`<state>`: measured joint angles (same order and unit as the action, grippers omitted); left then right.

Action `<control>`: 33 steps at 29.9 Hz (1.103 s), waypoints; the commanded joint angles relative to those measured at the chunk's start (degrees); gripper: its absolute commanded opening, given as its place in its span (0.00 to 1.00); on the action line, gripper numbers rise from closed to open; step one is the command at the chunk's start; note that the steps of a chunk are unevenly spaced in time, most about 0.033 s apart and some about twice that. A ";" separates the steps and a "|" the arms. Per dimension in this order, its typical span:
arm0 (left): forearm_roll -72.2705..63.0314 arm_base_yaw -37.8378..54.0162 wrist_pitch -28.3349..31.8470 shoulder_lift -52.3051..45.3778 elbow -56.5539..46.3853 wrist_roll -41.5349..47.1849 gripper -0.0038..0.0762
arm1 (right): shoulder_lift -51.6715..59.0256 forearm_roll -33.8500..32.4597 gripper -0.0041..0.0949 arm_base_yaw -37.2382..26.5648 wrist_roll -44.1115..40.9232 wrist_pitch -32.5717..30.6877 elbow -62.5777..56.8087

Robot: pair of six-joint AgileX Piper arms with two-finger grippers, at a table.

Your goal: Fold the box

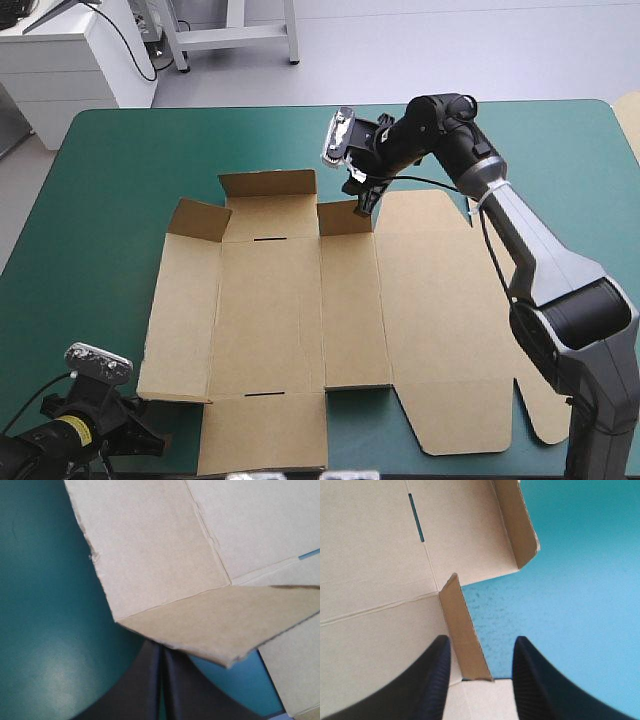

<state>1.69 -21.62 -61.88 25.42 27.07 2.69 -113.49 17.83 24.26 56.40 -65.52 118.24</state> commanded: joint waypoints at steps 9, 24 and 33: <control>-0.12 -0.01 2.26 0.42 1.42 0.31 0.04 | 5.71 -5.23 0.03 -4.72 -20.54 -5.33 2.02; -0.12 -0.01 2.26 0.42 1.42 0.31 0.04 | 14.28 -4.85 0.03 -13.73 -36.34 -5.73 1.79; -0.12 -0.01 2.26 0.42 1.42 0.31 0.04 | 23.99 -6.48 0.03 -13.73 -35.98 -5.45 -10.92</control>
<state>1.69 -21.62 -61.89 25.42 27.07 2.69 -94.57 11.67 10.93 20.03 -71.60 111.22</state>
